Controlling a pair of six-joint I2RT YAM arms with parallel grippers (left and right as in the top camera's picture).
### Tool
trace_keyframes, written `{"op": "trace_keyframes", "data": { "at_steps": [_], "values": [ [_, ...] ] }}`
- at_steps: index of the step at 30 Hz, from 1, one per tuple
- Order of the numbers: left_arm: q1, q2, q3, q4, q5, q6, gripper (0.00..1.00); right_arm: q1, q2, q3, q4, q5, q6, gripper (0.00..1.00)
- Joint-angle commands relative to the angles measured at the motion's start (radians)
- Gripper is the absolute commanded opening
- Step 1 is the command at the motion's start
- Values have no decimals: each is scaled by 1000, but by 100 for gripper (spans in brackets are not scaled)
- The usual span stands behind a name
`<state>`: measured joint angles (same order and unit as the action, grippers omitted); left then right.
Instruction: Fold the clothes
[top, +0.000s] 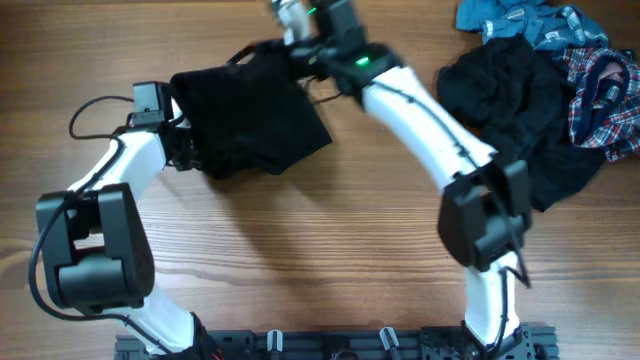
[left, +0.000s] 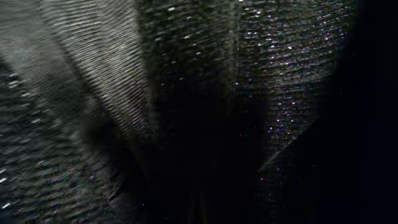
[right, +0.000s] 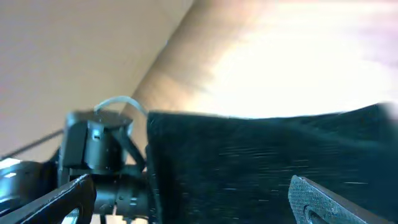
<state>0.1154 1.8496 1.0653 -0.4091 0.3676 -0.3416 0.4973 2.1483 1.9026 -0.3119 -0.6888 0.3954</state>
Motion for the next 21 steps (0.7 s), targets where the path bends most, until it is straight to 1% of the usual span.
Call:
{"op": "trace_keyframes", "data": {
  "at_steps": [1, 5, 13, 16, 21],
  "values": [
    [62, -83, 1, -27, -25, 16, 4, -64, -51, 29, -29, -90, -39, 100],
    [108, -212, 1, -32, -25, 16, 4, -68, -50, 29, -60, -70, -79, 100],
    [145, -463, 1, -90, -80, 16, 4, -39, -42, 14, -75, -64, -82, 100],
    [128, -501, 1, -93, -77, 8, 4, -30, -25, 13, -75, -63, -98, 100],
    [52, -472, 1, -61, -78, -3, 4, -30, 11, 13, -94, -52, -109, 100]
  ]
}}
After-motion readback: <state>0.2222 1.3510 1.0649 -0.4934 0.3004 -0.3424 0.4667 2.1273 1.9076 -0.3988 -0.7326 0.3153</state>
